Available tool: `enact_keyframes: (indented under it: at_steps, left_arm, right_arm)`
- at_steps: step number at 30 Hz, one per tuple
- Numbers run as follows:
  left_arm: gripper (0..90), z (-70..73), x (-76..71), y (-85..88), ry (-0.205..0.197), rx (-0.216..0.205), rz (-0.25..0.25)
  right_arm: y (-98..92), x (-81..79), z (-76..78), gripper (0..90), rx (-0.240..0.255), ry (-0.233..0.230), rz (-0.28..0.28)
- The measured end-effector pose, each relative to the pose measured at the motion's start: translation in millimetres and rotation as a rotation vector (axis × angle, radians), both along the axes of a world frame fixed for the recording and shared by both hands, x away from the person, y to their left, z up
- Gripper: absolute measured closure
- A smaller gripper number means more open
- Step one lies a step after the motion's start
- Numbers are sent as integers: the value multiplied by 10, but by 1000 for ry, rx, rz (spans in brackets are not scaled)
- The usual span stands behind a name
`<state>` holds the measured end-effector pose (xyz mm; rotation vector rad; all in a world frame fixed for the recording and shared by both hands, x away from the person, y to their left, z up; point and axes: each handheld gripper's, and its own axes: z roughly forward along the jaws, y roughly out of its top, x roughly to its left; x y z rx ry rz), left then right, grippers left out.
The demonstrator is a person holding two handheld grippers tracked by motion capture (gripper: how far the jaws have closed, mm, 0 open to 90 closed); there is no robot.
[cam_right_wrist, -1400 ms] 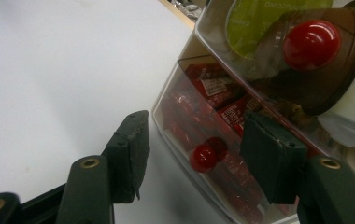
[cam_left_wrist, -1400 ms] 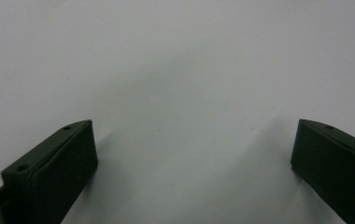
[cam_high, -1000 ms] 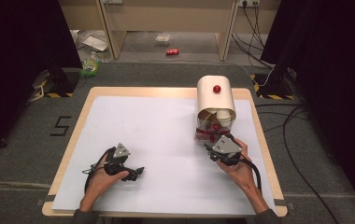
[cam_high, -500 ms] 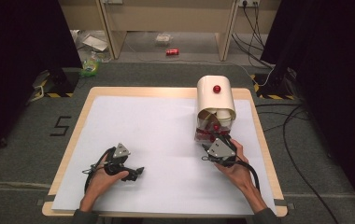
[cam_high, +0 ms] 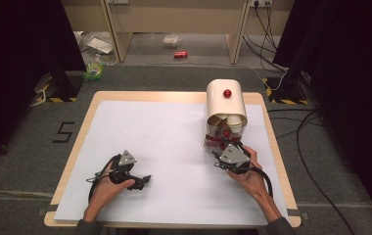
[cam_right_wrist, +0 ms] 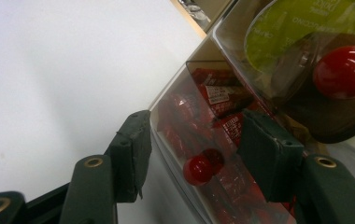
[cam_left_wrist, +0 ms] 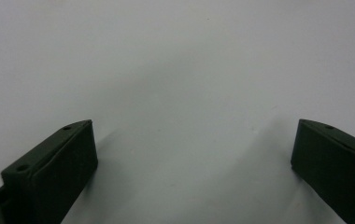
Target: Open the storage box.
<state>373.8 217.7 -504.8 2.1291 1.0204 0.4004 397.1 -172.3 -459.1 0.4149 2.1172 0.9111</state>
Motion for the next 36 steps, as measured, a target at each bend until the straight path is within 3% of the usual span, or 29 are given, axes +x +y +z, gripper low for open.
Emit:
enact_keyframes:
  at_steps: [8,25,36]
  left_arm:
    - [0,0,0,0,-1,0,0]
    - [0,0,-1,0,-1,0,0]
    - [0,-1,0,0,-1,-1,-1]
  right_arm:
    - [-23,-58,33,452,7,26,14]
    - [-123,-137,89,480,114,116,40]
    - [-174,-192,111,516,143,144,57]
